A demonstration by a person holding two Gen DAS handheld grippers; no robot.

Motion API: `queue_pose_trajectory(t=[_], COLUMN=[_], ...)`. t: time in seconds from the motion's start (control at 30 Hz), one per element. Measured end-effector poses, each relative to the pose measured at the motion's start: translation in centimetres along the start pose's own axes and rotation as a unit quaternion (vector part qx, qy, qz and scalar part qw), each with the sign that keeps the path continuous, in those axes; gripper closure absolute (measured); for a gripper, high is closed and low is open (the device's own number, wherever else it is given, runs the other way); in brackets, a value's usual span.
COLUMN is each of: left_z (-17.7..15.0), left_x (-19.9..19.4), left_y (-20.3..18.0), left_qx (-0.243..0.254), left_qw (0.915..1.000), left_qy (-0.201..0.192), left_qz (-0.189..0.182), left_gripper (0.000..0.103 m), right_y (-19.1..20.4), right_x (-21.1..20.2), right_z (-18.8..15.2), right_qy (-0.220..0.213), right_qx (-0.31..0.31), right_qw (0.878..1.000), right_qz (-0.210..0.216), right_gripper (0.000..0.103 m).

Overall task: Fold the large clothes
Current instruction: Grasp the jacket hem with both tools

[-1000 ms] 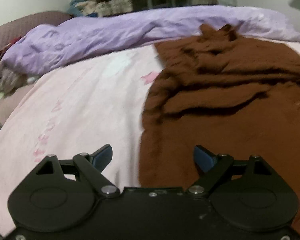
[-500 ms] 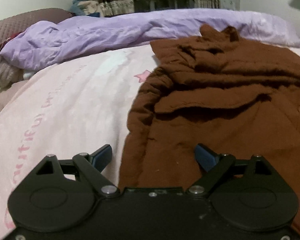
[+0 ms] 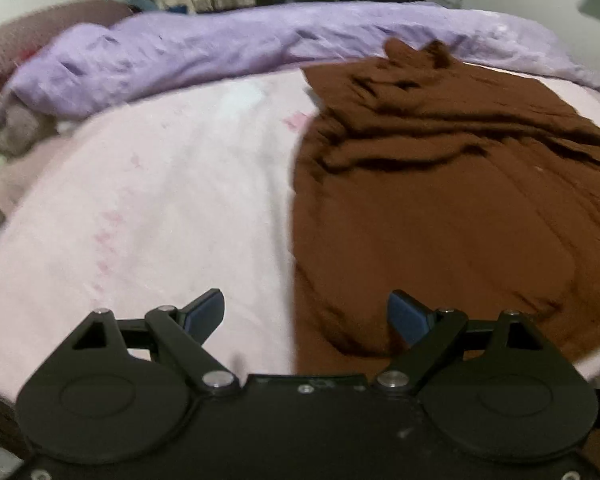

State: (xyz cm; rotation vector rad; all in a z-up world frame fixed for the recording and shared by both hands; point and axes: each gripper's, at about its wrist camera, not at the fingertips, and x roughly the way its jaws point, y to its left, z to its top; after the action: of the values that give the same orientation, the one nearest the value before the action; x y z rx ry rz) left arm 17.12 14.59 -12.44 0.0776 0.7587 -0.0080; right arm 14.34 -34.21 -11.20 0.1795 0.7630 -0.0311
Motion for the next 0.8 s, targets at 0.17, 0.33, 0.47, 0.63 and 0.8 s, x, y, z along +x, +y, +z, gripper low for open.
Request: queue_pose_trajectory(t=[0.17,0.33,0.47,0.63,0.8], left_z=[-1.3,-0.8,-0.9,-1.1,-0.9], left_x=[2.3,3.2,2.8,0.2,-2.3], left_y=[-2.0,-2.1,-2.7,-4.0,-3.6], left_qx=[-0.017,-0.042,-0.021,0.005,0.019], left_qw=[0.9991,0.9978,0.9994,0.9995,0.9981], left_qy=[0.038,0.05,0.026,-0.014,-0.036], left_qz=[0.011,0.006,0.01,0.028,0.046], left_gripper=[0.011,0.01,0.023,0.083,0.085], right_y=[1.0,2.7,3.1,3.2,3.0], right_x=[0.0,0.8,1.0,-1.5,-5.1], right_z=[-1.0,-1.7,-2.1,-2.4,-2.2], right_qy=[0.013,0.009,-0.017,-0.054,-0.095], right_qx=[0.012,-0.032,-0.038,-0.034,-0.02], right_qw=[1.0,0.999,0.999,0.998,0.995], right_qz=[0.008,-0.015,-0.015,0.022,0.007], right_gripper=[0.008,0.001,0.02,0.081,0.09])
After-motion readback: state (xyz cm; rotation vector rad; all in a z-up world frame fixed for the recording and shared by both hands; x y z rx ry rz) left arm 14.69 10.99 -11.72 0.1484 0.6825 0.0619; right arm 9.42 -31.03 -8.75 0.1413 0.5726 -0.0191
